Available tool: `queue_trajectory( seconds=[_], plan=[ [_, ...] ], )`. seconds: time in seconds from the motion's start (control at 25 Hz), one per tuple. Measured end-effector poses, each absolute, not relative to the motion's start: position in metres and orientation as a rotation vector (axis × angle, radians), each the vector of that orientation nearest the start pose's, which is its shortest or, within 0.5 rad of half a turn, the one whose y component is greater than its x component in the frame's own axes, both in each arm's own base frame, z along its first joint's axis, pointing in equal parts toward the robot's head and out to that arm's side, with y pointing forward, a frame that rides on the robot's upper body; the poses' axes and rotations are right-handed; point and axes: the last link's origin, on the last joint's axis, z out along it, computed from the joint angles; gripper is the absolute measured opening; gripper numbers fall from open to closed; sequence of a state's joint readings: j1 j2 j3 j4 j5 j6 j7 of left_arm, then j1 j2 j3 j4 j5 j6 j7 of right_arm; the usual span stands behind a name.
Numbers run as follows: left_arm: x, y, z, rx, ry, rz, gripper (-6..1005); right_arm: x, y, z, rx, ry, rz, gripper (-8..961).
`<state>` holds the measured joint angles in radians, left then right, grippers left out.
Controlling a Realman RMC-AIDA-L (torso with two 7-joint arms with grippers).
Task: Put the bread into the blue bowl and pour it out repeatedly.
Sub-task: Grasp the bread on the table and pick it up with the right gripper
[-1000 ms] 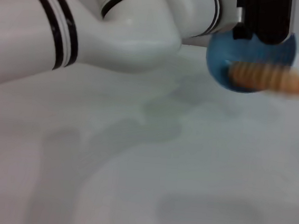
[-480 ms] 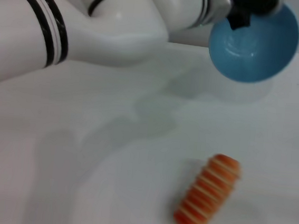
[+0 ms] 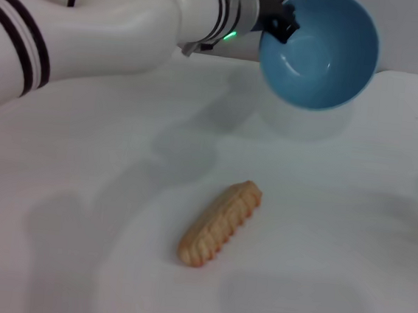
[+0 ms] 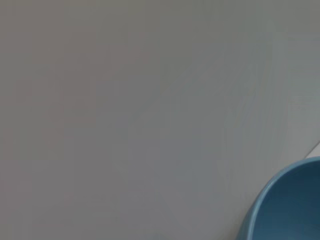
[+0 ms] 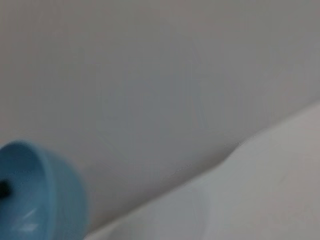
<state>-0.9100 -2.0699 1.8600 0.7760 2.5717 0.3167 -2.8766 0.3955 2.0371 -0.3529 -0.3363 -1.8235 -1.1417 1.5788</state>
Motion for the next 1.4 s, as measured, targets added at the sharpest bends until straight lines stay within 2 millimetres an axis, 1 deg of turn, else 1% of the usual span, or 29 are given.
queue_trajectory(
  seconds=[0.04, 0.08, 0.12, 0.32, 0.48, 0.56, 0.68, 0.76, 0.84, 1.12, 1.28, 1.4],
  plan=[
    [-0.106, 0.457, -0.088, -2.273, -0.445, -0.117, -3, 0.375, 0.313, 0.013, -1.81, 1.505, 0.862, 610],
    [-0.111, 0.456, -0.088, -2.271, -0.487, -0.12, -3, 0.362, 0.321, 0.007, -1.906, 1.569, 0.836, 610],
    [-0.111, 0.456, -0.088, -2.271, -0.487, -0.12, -3, 0.362, 0.321, 0.007, -1.906, 1.569, 0.836, 610],
    [-0.122, 0.457, -0.083, -2.246, -0.568, -0.14, -3, 0.33, 0.334, -0.012, -2.103, 1.639, 0.77, 610],
    [-0.125, 0.457, -0.082, -2.241, -0.589, -0.145, -1, 0.308, 0.341, -0.04, -2.204, 1.733, 0.624, 609],
    [-0.126, 0.456, -0.083, -2.241, -0.593, -0.145, -2, 0.299, 0.345, -0.054, -2.241, 1.738, 0.546, 609],
    [-0.127, 0.456, -0.083, -2.24, -0.598, -0.144, -2, 0.286, 0.348, -0.073, -2.294, 1.749, 0.474, 609],
    [-0.129, 0.455, -0.083, -2.24, -0.604, -0.143, -2, 0.28, 0.348, -0.083, -2.316, 1.756, 0.431, 609],
    [-0.13, 0.454, -0.084, -2.241, -0.606, -0.14, -2, 0.276, 0.349, -0.089, -2.334, 1.754, 0.402, 609],
    [-0.137, 0.451, -0.085, -2.238, -0.62, -0.133, -1, 0.275, 0.344, -0.095, -2.334, 1.781, 0.4, 609],
    [-0.137, 0.451, -0.085, -2.238, -0.62, -0.134, -1, 0.275, 0.341, -0.101, -2.334, 1.801, 0.394, 609],
    [-0.137, 0.451, -0.086, -2.238, -0.62, -0.135, -1, 0.274, 0.341, -0.102, -2.328, 1.806, 0.399, 608]
  ],
)
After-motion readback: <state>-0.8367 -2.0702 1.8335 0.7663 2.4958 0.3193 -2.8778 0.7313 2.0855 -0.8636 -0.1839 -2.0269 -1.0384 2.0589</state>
